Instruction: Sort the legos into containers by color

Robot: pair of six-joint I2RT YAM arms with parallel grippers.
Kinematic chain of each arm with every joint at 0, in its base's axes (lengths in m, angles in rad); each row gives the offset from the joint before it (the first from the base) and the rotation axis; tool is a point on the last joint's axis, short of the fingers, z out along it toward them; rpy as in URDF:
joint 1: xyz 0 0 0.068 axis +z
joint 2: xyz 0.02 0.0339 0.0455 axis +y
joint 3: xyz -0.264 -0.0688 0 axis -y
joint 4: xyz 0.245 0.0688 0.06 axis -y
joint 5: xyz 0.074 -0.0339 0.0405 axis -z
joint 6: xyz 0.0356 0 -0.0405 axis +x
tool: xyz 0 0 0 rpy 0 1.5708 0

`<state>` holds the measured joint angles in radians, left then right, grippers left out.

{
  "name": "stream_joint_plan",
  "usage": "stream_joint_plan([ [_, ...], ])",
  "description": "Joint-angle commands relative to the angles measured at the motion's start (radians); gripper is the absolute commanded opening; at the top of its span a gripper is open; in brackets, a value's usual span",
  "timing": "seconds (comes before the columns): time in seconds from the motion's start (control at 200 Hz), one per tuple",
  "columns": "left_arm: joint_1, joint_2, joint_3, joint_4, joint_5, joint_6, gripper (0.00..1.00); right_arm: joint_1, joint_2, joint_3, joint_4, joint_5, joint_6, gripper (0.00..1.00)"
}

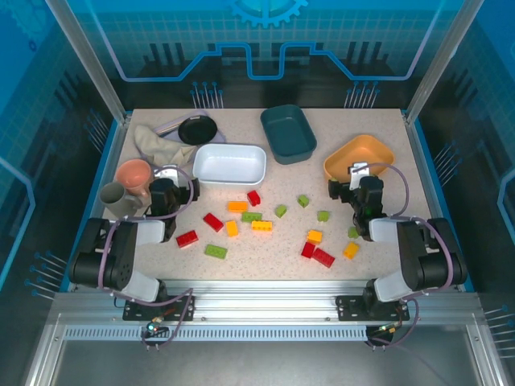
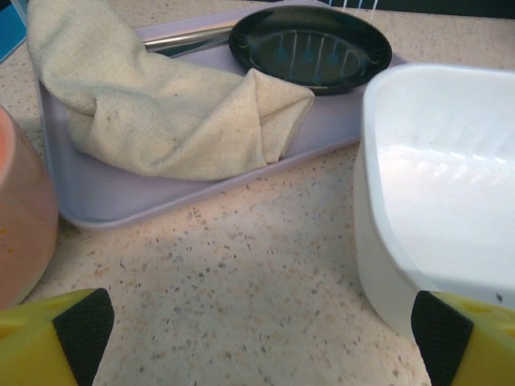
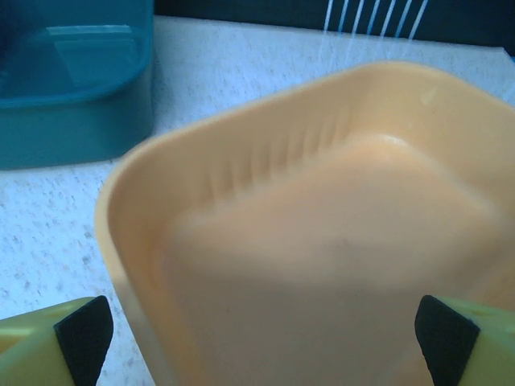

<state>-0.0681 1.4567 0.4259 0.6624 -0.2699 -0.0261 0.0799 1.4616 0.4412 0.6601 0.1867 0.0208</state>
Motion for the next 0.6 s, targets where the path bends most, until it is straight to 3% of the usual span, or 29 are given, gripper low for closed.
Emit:
stream_joint_plan([
  [0.0,-0.074,-0.148,0.123,-0.191,-0.136,0.042,0.99,0.046,-0.128,0.138,-0.243,0.135,-0.005,1.00],
  [0.11,-0.179,-0.245,0.282,-0.327,-0.248,0.055,0.99,0.102,-0.281,0.256,-0.306,0.215,-0.021,1.00],
  [0.19,-0.219,-0.251,0.442,-0.457,-0.269,-0.013,0.99,0.104,-0.298,0.480,-0.543,0.225,0.111,1.00],
  [0.24,-0.215,-0.227,0.595,-0.653,-0.283,-0.220,0.99,0.060,-0.247,0.652,-0.789,0.162,0.293,1.00],
  [0.3,-0.199,-0.162,0.819,-1.054,-0.300,-0.570,0.99,0.009,-0.147,0.857,-1.164,0.125,0.570,1.00],
  [0.33,-0.185,-0.119,0.914,-1.229,-0.322,-0.767,0.99,-0.021,-0.093,0.933,-1.243,0.043,0.595,1.00],
  [0.375,-0.124,-0.056,0.987,-1.276,-0.129,-0.827,0.99,-0.043,-0.031,0.989,-1.278,-0.102,0.560,0.93],
  [0.425,-0.076,0.020,1.053,-1.257,0.103,-0.847,0.99,-0.024,0.000,1.025,-1.308,-0.120,0.550,0.85],
  [0.535,-0.090,0.203,1.259,-1.413,0.218,-0.950,0.98,0.022,0.004,1.020,-1.267,-0.183,0.521,0.80],
  [0.595,-0.102,0.310,1.364,-1.520,0.258,-1.023,0.91,0.030,0.038,1.034,-1.276,-0.245,0.521,0.80],
])
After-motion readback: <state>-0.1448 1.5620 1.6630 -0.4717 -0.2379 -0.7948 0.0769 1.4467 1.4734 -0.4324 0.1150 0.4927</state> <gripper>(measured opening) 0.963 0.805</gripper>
